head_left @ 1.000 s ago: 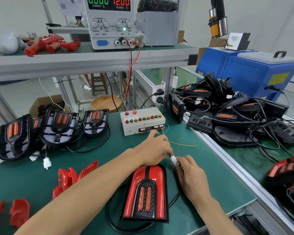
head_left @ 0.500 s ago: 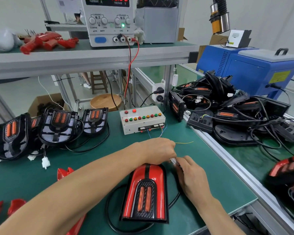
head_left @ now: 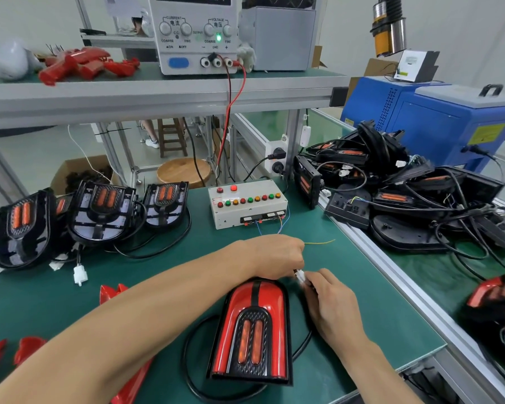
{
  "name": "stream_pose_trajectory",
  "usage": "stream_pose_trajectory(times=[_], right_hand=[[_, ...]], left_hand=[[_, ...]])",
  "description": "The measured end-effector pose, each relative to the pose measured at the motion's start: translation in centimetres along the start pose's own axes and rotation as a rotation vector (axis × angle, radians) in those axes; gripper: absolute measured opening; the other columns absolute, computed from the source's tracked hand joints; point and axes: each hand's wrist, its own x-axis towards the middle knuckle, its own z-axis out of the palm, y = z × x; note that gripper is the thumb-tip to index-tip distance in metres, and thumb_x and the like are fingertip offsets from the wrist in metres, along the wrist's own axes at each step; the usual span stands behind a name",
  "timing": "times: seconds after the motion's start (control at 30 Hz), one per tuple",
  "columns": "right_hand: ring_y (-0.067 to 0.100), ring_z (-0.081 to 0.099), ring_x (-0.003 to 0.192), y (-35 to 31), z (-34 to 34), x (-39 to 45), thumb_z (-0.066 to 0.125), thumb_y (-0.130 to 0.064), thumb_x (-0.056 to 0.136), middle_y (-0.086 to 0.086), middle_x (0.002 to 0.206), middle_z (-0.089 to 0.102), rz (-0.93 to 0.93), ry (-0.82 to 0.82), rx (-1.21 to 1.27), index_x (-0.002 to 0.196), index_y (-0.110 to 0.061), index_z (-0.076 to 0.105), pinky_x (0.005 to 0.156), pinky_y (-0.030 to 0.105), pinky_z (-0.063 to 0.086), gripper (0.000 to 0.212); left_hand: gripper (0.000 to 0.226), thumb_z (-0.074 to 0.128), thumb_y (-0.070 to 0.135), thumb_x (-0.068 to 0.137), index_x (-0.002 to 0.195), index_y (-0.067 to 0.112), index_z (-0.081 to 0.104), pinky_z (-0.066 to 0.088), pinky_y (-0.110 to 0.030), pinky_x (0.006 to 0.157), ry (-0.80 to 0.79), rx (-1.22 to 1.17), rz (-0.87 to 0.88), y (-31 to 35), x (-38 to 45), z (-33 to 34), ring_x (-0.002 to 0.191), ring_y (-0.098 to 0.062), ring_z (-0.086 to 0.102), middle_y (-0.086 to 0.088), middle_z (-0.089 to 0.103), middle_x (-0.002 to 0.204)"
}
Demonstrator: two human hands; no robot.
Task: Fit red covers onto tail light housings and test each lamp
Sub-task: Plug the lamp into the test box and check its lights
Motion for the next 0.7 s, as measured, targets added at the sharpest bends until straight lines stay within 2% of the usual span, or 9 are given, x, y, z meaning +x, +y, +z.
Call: stream_pose_trajectory(times=[0.17, 0.23, 0.3, 0.37, 0.4, 0.47, 0.53, 0.63, 0.7], right_hand=[[0.025, 0.056, 0.069, -0.5, 0.0, 0.2, 0.053, -0.033, 0.104, -0.003, 0.083, 0.054, 0.000, -0.037, -0.003, 0.103, -0.021, 0.069, 0.061, 0.042, 0.048, 0.019], [0.025, 0.059, 0.072, -0.7, -0.1, 0.3, 0.054, -0.037, 0.103, -0.003, 0.088, 0.057, 0.017, -0.046, 0.009, 0.110, -0.022, 0.069, 0.064, 0.040, 0.049, 0.022], [0.022, 0.061, 0.072, -1.1, -0.6, -0.1, 0.062, -0.033, 0.099, -0.003, 0.095, 0.060, 0.064, 0.023, 0.083, 0.119, -0.021, 0.070, 0.066, 0.036, 0.050, 0.024], [0.012, 0.059, 0.067, -1.9, -1.2, -1.4, 0.068, -0.030, 0.096, -0.009, 0.094, 0.063, 0.122, 0.138, 0.196, 0.115, -0.025, 0.073, 0.068, 0.028, 0.049, 0.020], [0.010, 0.058, 0.066, -2.4, -1.4, -2.1, 0.068, -0.031, 0.095, -0.012, 0.087, 0.065, 0.163, 0.167, 0.270, 0.104, -0.032, 0.074, 0.066, 0.021, 0.047, 0.011], [0.005, 0.054, 0.058, -3.4, -1.5, -3.3, 0.063, -0.042, 0.096, -0.010, 0.068, 0.065, 0.290, 0.092, 0.463, 0.083, -0.035, 0.071, 0.059, 0.015, 0.042, 0.017], [0.001, 0.052, 0.051, -4.1, -1.5, -4.1, 0.061, -0.046, 0.096, -0.013, 0.059, 0.065, 0.368, -0.055, 0.568, 0.075, -0.032, 0.071, 0.054, 0.012, 0.039, 0.027], [-0.002, 0.058, 0.053, -4.8, -2.0, -4.2, 0.061, -0.047, 0.096, -0.019, 0.057, 0.066, 0.405, -0.200, 0.661, 0.072, -0.037, 0.072, 0.056, 0.011, 0.039, 0.028], [-0.003, 0.066, 0.065, -5.0, -2.2, -4.1, 0.065, -0.043, 0.095, -0.020, 0.068, 0.072, 0.414, -0.223, 0.701, 0.080, -0.041, 0.073, 0.066, 0.012, 0.045, 0.018]], left_hand=[[0.025, 0.063, 0.027, 0.098, 0.104, 0.005, 0.074, 0.049, -0.046, 0.083, 0.014, -0.026, -0.026, -0.4, -0.4, 0.0, 0.106, -0.031, 0.058, -0.013, 0.065, 0.099], [0.031, 0.066, 0.036, 0.096, 0.114, 0.010, 0.071, 0.048, -0.045, 0.088, 0.027, -0.014, -0.043, -0.7, -0.7, 0.2, 0.112, -0.027, 0.055, -0.010, 0.066, 0.103], [0.042, 0.065, 0.042, 0.097, 0.126, 0.012, 0.067, 0.046, -0.043, 0.095, 0.069, -0.013, -0.050, -1.1, -1.1, 0.6, 0.116, -0.026, 0.053, -0.007, 0.069, 0.110], [0.048, 0.063, 0.044, 0.098, 0.133, 0.011, 0.065, 0.044, -0.041, 0.100, 0.180, -0.078, -0.079, -1.7, -1.9, 0.9, 0.118, -0.026, 0.053, -0.007, 0.071, 0.116], [0.046, 0.063, 0.042, 0.099, 0.131, 0.010, 0.067, 0.043, -0.042, 0.101, 0.267, -0.125, -0.096, -2.0, -2.3, 1.1, 0.117, -0.028, 0.055, -0.007, 0.073, 0.116], [0.037, 0.061, 0.037, 0.102, 0.119, 0.007, 0.074, 0.043, -0.042, 0.101, 0.420, -0.202, -0.162, -2.6, -3.0, 1.6, 0.112, -0.029, 0.059, -0.006, 0.075, 0.111], [0.033, 0.057, 0.033, 0.104, 0.112, 0.008, 0.076, 0.041, -0.039, 0.102, 0.490, -0.227, -0.284, -3.3, -3.2, 2.1, 0.111, -0.027, 0.060, -0.005, 0.074, 0.111], [0.032, 0.053, 0.031, 0.104, 0.123, 0.012, 0.072, 0.040, -0.041, 0.107, 0.453, -0.203, -0.478, -4.6, -2.7, 2.6, 0.123, -0.025, 0.054, -0.003, 0.064, 0.130], [0.037, 0.052, 0.031, 0.104, 0.134, 0.014, 0.066, 0.037, -0.044, 0.114, 0.370, -0.194, -0.569, -5.4, -1.9, 2.9, 0.137, -0.026, 0.045, -0.003, 0.052, 0.148]])
